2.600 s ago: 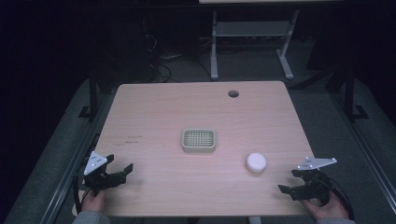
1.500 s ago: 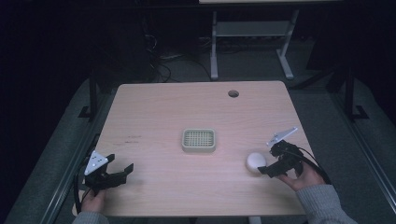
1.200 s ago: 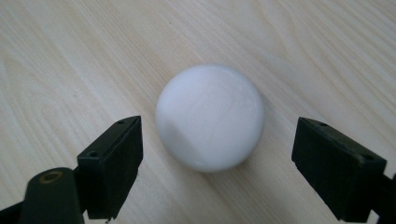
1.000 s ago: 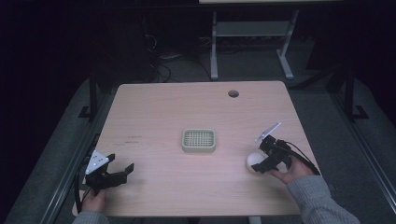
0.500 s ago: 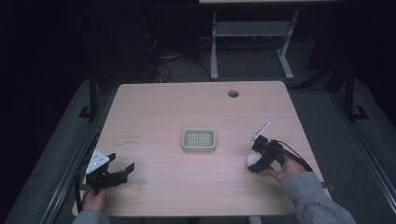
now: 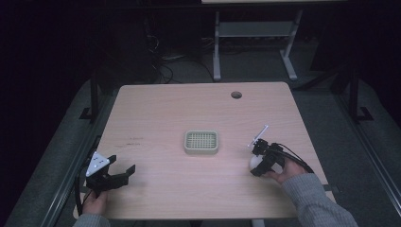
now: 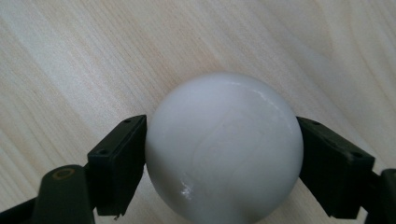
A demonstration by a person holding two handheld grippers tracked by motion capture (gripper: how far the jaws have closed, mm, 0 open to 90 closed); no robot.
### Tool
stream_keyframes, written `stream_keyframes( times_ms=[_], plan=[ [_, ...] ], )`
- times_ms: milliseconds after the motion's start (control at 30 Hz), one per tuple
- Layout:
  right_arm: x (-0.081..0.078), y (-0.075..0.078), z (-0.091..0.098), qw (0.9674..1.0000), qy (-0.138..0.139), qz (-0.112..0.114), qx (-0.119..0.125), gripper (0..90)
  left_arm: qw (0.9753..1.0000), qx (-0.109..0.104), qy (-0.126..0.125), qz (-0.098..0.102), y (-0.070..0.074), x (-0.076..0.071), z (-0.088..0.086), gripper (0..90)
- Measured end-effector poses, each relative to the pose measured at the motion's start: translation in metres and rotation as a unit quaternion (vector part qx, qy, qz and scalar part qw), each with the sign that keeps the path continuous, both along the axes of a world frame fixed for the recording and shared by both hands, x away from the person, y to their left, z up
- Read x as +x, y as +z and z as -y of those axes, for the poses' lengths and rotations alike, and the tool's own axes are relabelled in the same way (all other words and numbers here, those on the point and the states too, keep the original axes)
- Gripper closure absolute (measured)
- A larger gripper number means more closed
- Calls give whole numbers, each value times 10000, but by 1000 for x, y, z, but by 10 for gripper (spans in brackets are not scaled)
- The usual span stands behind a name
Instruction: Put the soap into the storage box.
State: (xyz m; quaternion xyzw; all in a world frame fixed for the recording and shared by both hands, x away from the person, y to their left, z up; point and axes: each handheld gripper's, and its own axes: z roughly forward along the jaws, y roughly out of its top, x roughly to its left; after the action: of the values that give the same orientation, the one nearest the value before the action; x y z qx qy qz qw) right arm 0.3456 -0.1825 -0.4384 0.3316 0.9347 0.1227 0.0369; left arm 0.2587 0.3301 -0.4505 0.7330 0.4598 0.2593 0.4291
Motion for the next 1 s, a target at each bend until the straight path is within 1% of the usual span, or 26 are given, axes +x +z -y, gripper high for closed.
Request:
stream_keyframes(
  times_ms=[200, 333, 533, 700, 933, 1000],
  plan=[
    [1, -2, -2, 10000, 17, -15, -64, 224, 10000, -32, 12, 1, 0, 0, -1, 128],
    [1, -1, -3, 9999, 40, -9, -107, 227, 10000, -42, 21, 36, 1, 0, -1, 128],
    [1, -1, -3, 9999, 38, -39, -112, 229, 10000, -46, 40, 34, 1, 0, -1, 129],
    [3, -1, -3, 9998, 102, -93, -111, 232, 9999, -66, 64, 42, 1, -1, -2, 128],
    [3, 0, -3, 9998, 132, -107, -124, 233, 9999, -30, 76, 58, 2, -1, -3, 128],
    [3, 0, -3, 9998, 138, -114, -119, 233, 9999, -73, 99, 64, 2, -2, -3, 128]
  ],
)
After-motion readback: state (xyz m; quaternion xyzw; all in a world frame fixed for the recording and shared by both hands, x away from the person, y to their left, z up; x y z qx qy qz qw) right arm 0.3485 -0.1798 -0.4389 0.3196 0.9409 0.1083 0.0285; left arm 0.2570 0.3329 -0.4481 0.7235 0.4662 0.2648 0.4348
